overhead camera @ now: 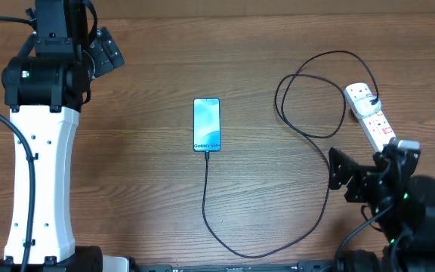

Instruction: Plug charger to phone and switch on socket

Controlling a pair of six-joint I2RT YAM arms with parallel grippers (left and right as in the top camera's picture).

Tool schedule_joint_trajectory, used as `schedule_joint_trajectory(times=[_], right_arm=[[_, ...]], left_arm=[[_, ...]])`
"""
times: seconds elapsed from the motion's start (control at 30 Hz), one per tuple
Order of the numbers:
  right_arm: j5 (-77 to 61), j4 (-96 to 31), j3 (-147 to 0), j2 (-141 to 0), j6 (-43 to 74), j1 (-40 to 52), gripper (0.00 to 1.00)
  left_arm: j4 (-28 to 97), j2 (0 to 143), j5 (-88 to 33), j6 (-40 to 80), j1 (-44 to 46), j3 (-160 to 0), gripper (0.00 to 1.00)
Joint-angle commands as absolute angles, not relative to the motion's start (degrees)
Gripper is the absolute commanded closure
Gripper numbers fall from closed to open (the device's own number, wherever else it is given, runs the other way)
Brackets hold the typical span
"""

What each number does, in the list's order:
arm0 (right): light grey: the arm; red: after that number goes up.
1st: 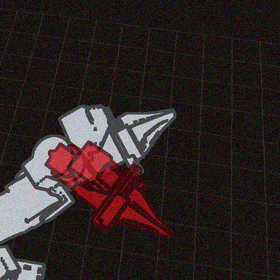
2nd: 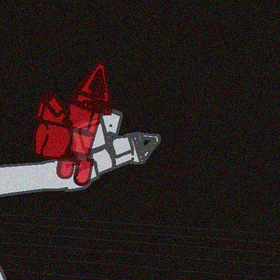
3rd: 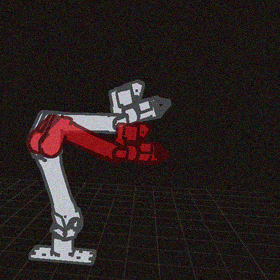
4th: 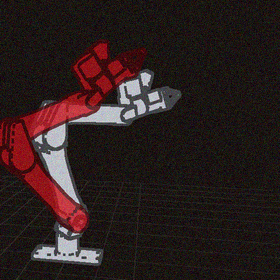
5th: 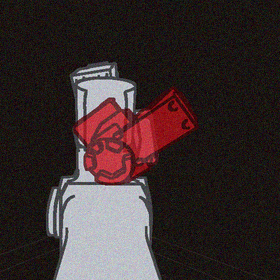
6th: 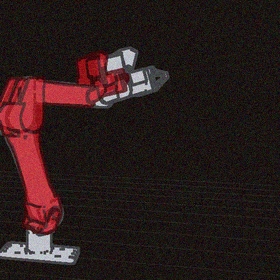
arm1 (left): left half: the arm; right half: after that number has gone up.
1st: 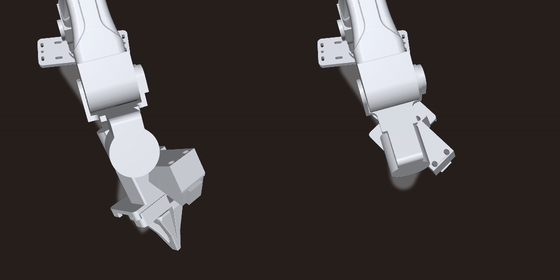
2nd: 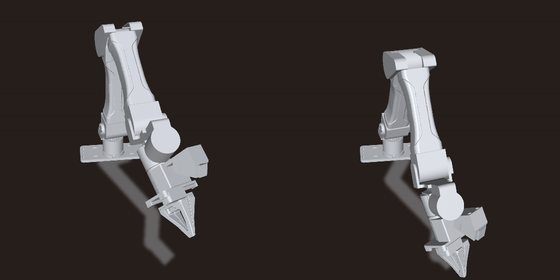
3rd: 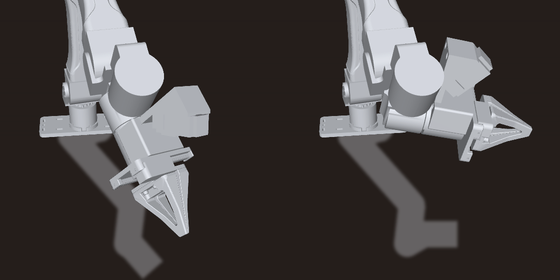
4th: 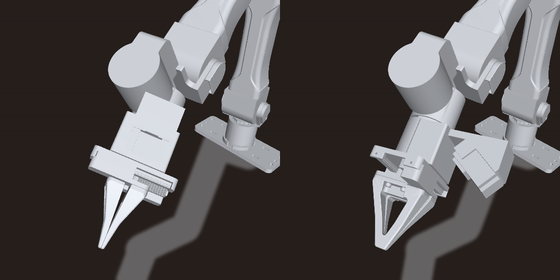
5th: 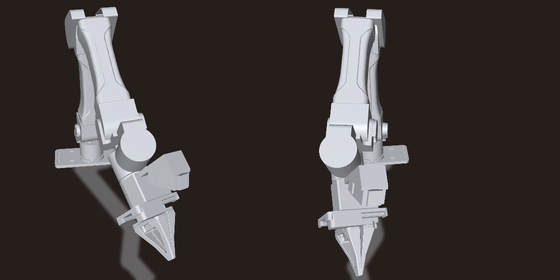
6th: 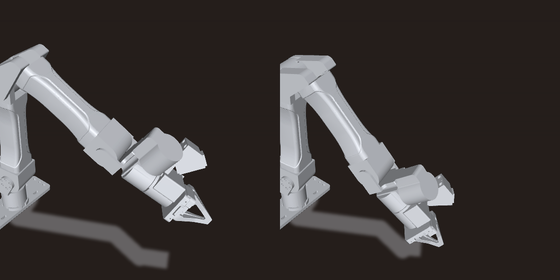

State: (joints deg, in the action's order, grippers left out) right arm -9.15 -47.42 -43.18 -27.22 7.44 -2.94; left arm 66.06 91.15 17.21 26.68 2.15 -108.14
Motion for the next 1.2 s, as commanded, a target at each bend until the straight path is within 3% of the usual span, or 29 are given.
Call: schedule_joint_trajectory(times=[0.0, 0.6, 1.17], right_arm=[[-7.05, -44.6, -38.54, -21.8, 6.94, -1.48, 0.0], [-4.82, -19.59, -13.15, -5.28, -4.27, 1.17, 0.0], [-5.63, -3.2, -2.76, -0.12, -8.47, 1.56, 0.0]], left_arm=[[66.02, 91.39, 18.17, 27.27, 2.55, -108.05, 0.01], [66.02, 91.39, 18.13, 27.27, 2.68, -108.05, 0.01], [66.02, 91.39, 18.15, 27.27, 2.66, -108.05, 0.0]])
